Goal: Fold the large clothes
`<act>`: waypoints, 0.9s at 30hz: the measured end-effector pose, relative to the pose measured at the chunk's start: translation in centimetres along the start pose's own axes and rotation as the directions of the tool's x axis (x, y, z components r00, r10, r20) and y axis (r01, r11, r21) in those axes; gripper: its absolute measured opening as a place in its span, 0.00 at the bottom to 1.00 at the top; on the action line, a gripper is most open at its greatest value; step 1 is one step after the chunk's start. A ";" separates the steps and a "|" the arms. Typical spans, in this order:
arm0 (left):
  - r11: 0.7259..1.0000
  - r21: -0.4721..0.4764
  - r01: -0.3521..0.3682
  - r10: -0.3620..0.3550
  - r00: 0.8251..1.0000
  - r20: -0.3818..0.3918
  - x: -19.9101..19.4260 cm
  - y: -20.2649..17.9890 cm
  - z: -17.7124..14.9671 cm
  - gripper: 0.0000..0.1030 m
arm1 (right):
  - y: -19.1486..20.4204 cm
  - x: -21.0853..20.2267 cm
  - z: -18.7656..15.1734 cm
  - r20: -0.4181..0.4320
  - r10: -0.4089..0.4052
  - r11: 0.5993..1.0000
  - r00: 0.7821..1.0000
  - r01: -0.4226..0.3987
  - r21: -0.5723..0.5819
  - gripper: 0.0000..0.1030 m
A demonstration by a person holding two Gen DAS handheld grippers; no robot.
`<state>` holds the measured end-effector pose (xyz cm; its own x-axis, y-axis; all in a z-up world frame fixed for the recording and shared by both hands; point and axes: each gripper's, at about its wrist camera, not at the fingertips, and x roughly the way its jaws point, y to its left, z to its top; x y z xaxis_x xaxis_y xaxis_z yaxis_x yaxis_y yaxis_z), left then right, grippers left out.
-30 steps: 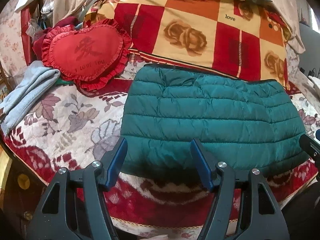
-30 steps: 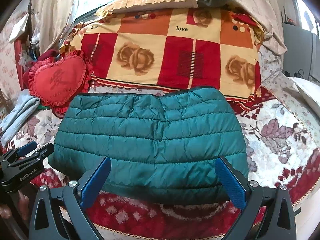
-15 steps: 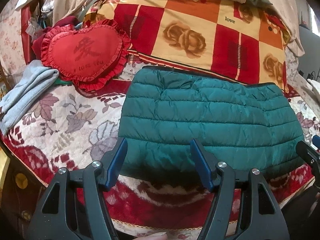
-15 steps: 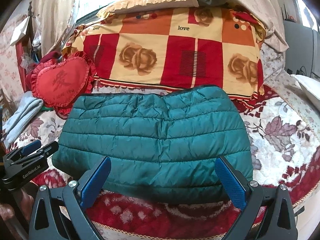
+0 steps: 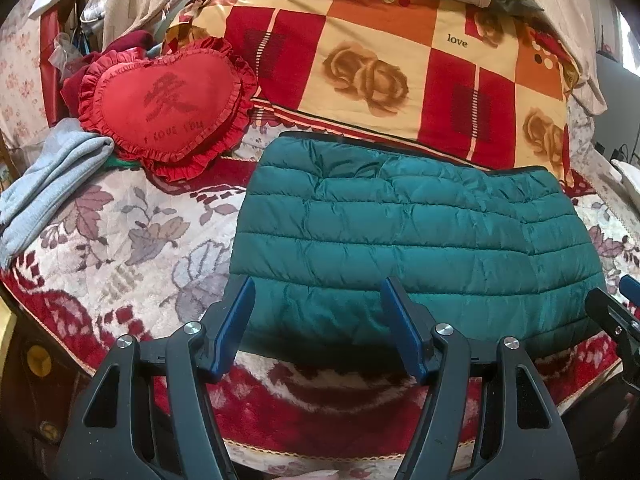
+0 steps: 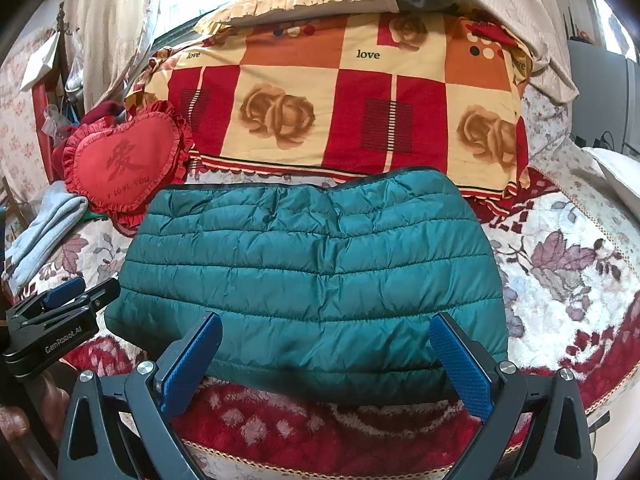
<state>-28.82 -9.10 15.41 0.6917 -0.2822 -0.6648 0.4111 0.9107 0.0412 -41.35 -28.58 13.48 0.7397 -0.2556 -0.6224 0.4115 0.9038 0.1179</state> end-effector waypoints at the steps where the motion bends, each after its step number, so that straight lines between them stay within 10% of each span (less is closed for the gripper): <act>1: 1.000 -0.001 0.001 -0.001 1.000 -0.002 0.0 0.0 0.0 0.64 | 0.0 0.0 0.0 -0.002 -0.001 1.000 1.000 0.001 0.000 1.00; 27: 0.999 0.038 0.026 -0.025 0.999 -0.036 1.7 -2.7 0.7 0.64 | -1.8 0.8 -0.2 -0.018 0.004 0.999 1.000 -0.003 0.043 1.00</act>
<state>-28.28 -12.24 14.71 0.6596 -0.2935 -0.6920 0.4510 0.8910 0.0519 -41.62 -30.35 12.62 0.7316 -0.2458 -0.6358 0.4319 0.8888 0.1533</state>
